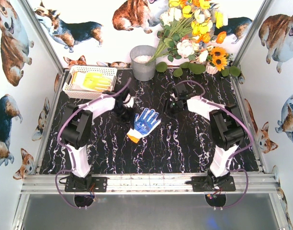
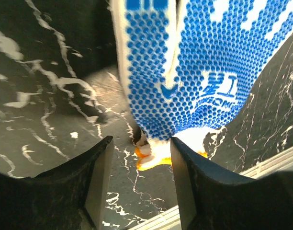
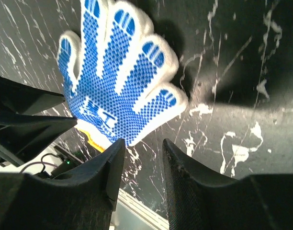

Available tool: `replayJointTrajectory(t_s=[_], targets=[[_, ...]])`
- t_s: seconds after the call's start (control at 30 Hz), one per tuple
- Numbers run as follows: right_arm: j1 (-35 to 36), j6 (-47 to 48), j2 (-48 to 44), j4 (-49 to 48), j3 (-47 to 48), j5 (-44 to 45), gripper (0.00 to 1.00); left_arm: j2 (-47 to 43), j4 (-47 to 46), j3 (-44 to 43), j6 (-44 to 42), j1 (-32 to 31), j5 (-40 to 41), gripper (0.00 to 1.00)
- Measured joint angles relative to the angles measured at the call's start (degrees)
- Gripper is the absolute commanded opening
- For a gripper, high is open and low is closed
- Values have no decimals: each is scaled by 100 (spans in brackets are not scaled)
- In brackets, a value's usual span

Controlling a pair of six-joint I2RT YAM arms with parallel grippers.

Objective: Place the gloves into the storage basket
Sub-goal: Adjust the glove at the center of the board.

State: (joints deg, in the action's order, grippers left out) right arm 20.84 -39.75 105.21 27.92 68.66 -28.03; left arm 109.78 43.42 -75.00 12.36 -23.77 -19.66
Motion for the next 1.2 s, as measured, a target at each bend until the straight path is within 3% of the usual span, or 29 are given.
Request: replayJointTrajectory(t_s=[0.27, 0.5, 0.77, 1.2], targets=[[-236, 208, 629, 13, 817, -109, 44, -323, -26, -424, 334, 107, 55, 45], [-452, 505, 1189, 92, 1213, -367, 47, -363, -774, -402, 1080, -46, -424, 27], [-474, 809, 1545, 203, 1399, -684, 48, 212, -1248, -133, 1453, -407, -544, 20], [-420, 861, 1808, 133, 1493, -1462, 48, 411, -1576, 129, 1453, -337, -619, 18]])
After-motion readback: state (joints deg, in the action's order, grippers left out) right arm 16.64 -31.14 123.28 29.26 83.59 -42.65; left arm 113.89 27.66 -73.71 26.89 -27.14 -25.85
